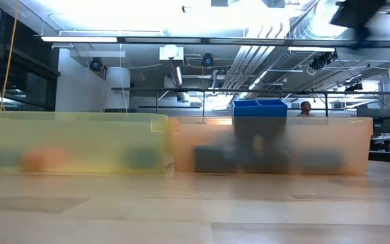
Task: Sort blocks by size
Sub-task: Put the small blue game piece into the yellow bin, then put the left small red game piece into the yellow bin
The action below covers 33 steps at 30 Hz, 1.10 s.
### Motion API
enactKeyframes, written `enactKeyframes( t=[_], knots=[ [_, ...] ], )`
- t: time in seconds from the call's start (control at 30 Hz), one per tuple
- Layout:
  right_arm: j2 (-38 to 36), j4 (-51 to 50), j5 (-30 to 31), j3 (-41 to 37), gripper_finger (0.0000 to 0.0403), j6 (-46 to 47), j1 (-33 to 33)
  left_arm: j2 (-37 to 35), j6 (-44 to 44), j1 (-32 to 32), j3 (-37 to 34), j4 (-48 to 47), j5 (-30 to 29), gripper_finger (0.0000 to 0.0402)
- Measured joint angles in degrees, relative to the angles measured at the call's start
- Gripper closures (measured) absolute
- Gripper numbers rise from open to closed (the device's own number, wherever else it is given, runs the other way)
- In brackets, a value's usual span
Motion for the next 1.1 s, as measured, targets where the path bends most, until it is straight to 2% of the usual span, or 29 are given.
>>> enactKeyframes(
  t=[0.1, 0.23, 0.33, 0.43, 0.53, 0.7, 0.8, 1.0, 1.1],
  knots=[
    [1.93, 11.74, 3.71, 3.83, 0.0268, -13.29, -9.27, 0.33, -0.02, 0.00, 0.00, 0.03, -0.20, 0.0122],
    [9.40, 30.08, 0.89, 7.73, 0.0268, -26.81, -17.52, 0.84, -0.73, 0.00, 0.00, 0.06, -0.20, 0.0122],
    [16.83, 40.22, -2.94, 11.62, 0.0268, -30.67, -21.00, 1.21, -1.50, -0.01, 0.00, 0.10, -0.20, 0.0122],
    [23.40, 44.24, -6.02, 16.11, 0.0268, -30.23, -22.87, 1.22, -1.61, -0.01, 0.00, 0.10, -0.20, 0.0122],
    [28.32, 44.42, -6.99, 20.95, 0.0250, -30.73, -23.72, 1.22, -2.63, -0.01, 0.00, 0.12, -0.24, 0.0122],
    [32.38, 41.43, -7.10, 28.13, 0.0129, -35.39, -24.05, 1.22, -2.64, -0.01, 0.00, 0.12, -0.38, 0.0122],
    [32.37, 34.81, -6.45, 32.14, 0.0081, -40.08, -24.55, 1.22, -2.58, 0.02, 0.00, 0.07, -0.62, 0.0122],
    [30.45, 16.83, -4.79, 35.61, 0.0064, -42.02, -28.96, 1.22, -1.49, -0.01, 0.00, 0.01, -2.41, 0.0122],
    [26.14, 10.37, -4.68, 30.57, 0.0063, -41.95, -32.73, 1.22, -1.38, -0.01, 0.00, -0.25, -2.65, 0.0122]
  ],
)
